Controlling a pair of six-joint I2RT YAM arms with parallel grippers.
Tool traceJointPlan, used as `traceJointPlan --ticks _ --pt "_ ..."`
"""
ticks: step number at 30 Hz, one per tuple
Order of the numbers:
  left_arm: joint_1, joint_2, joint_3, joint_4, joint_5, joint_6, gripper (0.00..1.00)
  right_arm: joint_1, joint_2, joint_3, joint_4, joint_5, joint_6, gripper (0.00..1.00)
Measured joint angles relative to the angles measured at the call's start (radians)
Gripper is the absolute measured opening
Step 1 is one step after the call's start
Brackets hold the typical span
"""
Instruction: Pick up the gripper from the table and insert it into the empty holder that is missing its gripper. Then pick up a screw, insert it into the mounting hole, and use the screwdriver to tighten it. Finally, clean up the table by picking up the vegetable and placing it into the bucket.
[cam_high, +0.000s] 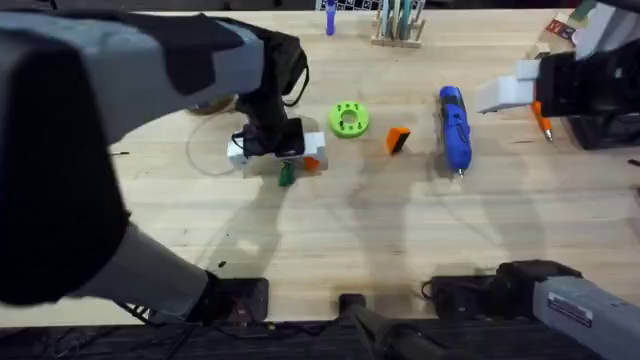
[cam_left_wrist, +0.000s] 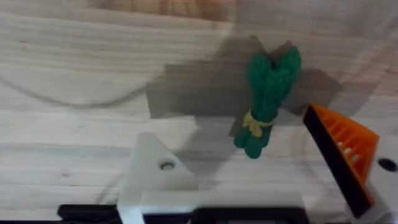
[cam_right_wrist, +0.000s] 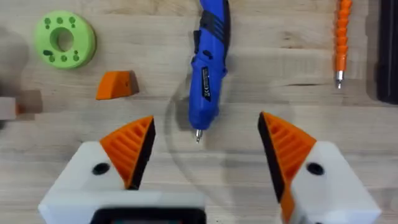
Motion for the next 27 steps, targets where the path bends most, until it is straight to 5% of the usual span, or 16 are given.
traceJointPlan --ticks 5,7,9,13,14,27 --pt "0.000 0.017 0.001 0.012 0.020 0.000 0.970 0.000 0.000 0.000 0.000 0.000 0.000 0.991" --pt "0.000 0.017 0.001 0.018 0.028 -0.001 0.865 0.000 0.000 0.000 0.000 0.000 0.000 0.991" --pt "-0.003 0.017 0.002 0.024 0.037 -0.003 0.656 0.000 0.000 0.000 0.000 0.000 0.000 0.993" --pt "-0.003 0.017 0.009 0.031 0.047 -0.003 0.054 0.000 0.000 0.000 0.000 0.000 0.000 0.991" --pt "-0.003 0.017 0.010 0.031 0.044 -0.004 0.015 0.000 0.000 0.000 0.000 0.000 0.000 0.991" --pt "-0.006 0.016 0.011 0.031 0.029 -0.006 0.004 0.000 0.000 0.000 0.000 0.000 0.000 0.990"
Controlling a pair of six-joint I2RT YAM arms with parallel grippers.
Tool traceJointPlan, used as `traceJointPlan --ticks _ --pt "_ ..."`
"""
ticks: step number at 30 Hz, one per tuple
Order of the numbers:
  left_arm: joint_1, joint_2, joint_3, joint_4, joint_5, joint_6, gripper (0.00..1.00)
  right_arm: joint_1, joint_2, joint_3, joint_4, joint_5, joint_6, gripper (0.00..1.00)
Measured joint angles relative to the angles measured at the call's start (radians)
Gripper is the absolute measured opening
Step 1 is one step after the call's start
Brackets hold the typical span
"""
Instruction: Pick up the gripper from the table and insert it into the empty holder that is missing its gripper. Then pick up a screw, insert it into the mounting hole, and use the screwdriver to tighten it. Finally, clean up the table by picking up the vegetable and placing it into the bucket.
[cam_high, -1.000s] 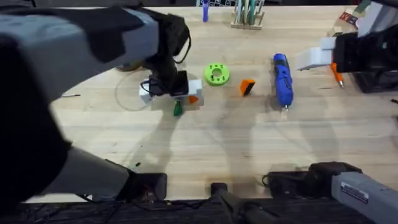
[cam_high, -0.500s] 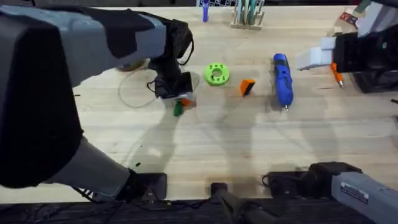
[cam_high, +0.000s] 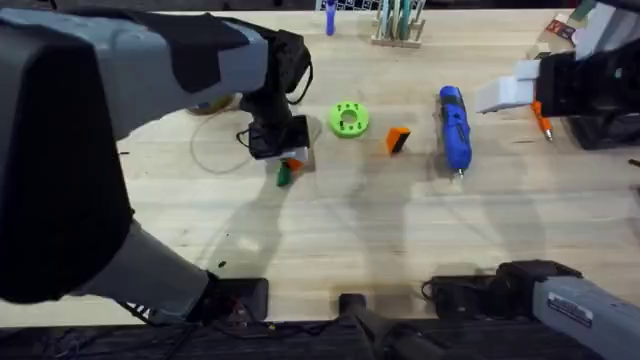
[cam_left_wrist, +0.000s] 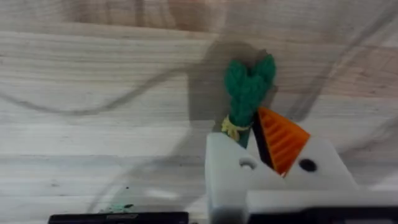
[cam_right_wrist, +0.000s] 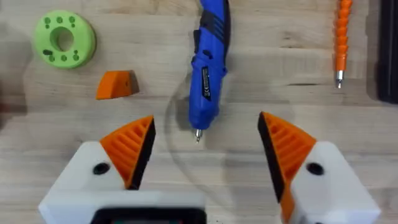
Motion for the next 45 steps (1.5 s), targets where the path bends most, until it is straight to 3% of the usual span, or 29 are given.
traceJointPlan --ticks 4,5,8,17,25,26,31,32,41,45 --pt "0.000 -0.008 0.000 -0.003 -0.046 0.000 0.004 0.000 0.000 0.000 0.000 0.000 0.000 0.991" --pt "0.002 -0.036 0.000 -0.004 -0.090 0.006 0.004 0.000 0.000 0.000 0.000 0.000 0.000 0.991" --pt "0.005 -0.098 0.002 -0.008 -0.113 0.029 0.004 0.000 0.000 0.000 0.000 0.000 0.000 0.991" --pt "0.005 -0.277 0.068 -0.015 -0.138 0.094 0.004 0.000 0.000 0.000 0.000 0.000 0.000 0.991" --pt "0.005 -0.322 0.069 -0.019 -0.139 0.103 0.005 0.000 0.000 0.000 0.000 0.000 0.000 0.991" --pt "0.005 -0.322 0.069 -0.019 -0.142 0.110 0.110 0.000 0.000 0.000 0.000 0.000 0.000 0.993" --pt "0.005 -0.322 0.069 -0.019 -0.142 0.109 0.894 0.000 0.000 0.000 0.000 0.000 0.000 0.992" --pt "0.005 -0.322 0.069 -0.019 -0.142 0.108 0.962 0.000 0.000 0.000 0.000 0.000 0.000 0.991" --pt "0.005 -0.376 0.106 -0.019 -0.142 0.116 0.985 0.000 0.000 0.000 0.000 0.000 0.000 0.991" --pt "0.005 -0.439 0.131 -0.019 -0.142 0.158 0.986 0.000 0.000 0.000 0.000 0.000 0.000 0.991"
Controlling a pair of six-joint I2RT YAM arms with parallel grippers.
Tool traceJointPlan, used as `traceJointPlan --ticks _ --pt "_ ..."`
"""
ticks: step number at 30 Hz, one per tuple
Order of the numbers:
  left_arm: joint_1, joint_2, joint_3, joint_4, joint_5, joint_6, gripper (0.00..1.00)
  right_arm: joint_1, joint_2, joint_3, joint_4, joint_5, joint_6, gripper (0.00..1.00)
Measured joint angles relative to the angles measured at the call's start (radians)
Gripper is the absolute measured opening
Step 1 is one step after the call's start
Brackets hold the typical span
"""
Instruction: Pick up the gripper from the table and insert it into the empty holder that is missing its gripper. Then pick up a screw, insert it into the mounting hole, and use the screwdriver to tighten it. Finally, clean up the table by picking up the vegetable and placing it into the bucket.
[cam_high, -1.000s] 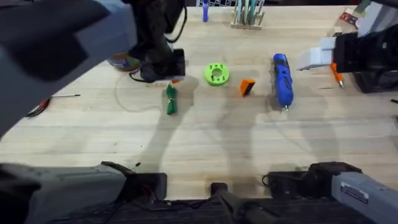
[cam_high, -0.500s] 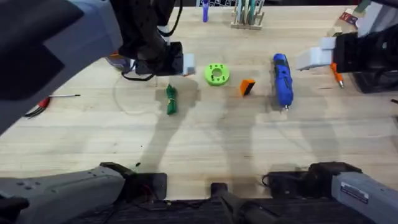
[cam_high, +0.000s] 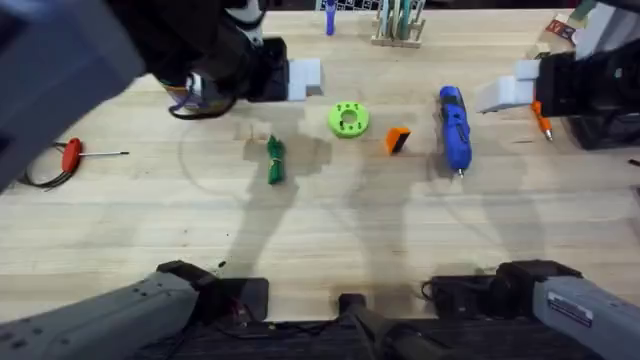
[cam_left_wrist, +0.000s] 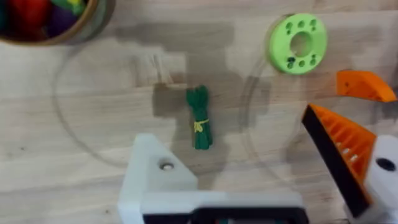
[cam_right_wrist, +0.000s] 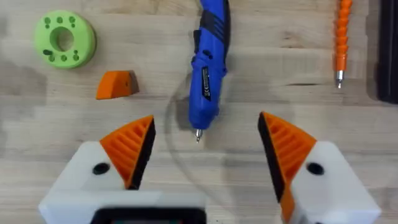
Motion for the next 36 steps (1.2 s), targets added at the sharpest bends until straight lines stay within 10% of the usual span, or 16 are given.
traceJointPlan --ticks 26,36 --pt "0.000 -0.468 0.052 -0.072 -0.109 0.243 0.985 0.000 0.000 0.000 0.000 0.000 0.000 0.992" --pt "0.154 -0.515 -0.285 0.392 -0.087 0.387 0.985 0.000 0.000 0.000 0.000 0.000 0.000 0.991"
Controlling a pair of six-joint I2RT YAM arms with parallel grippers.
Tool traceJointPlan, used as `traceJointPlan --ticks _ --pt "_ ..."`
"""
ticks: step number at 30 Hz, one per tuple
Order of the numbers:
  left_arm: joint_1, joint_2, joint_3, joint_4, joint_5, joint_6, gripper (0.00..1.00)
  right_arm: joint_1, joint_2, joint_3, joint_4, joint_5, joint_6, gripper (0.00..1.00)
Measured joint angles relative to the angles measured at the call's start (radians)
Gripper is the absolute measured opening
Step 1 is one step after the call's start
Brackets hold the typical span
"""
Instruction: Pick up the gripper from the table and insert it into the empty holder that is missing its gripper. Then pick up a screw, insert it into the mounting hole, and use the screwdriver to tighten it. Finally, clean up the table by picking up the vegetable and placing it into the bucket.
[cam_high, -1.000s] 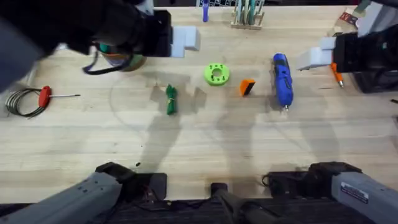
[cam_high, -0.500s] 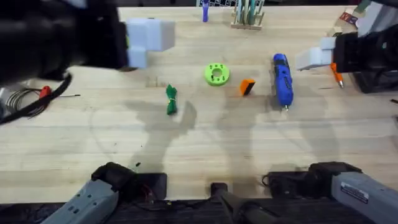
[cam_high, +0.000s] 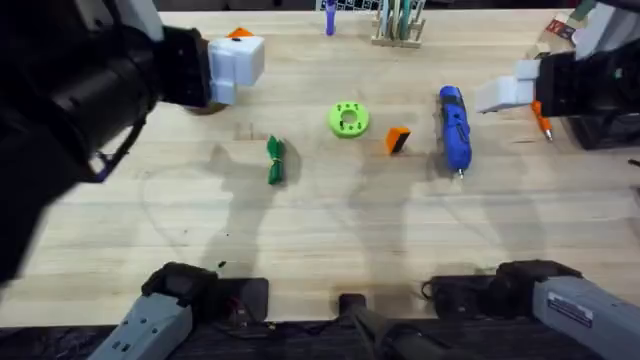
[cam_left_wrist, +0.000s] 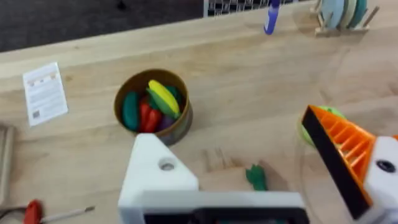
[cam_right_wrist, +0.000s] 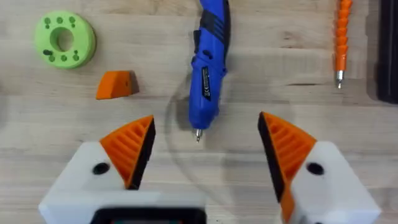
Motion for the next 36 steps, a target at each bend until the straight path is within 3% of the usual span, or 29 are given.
traceJointPlan --ticks 6,15,20,27,36 --pt "0.132 -0.095 -0.226 0.290 0.231 0.078 0.987 0.000 0.000 0.000 0.000 0.000 0.000 0.991" --pt "0.153 -0.303 -0.557 0.559 0.558 0.122 0.986 0.000 0.000 0.000 0.000 0.000 0.000 0.992" --pt "0.160 -0.447 -0.686 0.565 0.682 0.060 0.985 0.000 0.000 0.000 0.000 0.000 0.000 0.991" --pt "0.220 -0.621 -0.786 0.552 0.888 -0.014 0.986 0.000 0.000 0.000 0.000 0.000 0.000 0.991" --pt "0.215 -0.758 -0.922 0.502 1.058 -0.041 0.986 0.000 0.000 0.000 0.000 0.000 0.000 0.991"
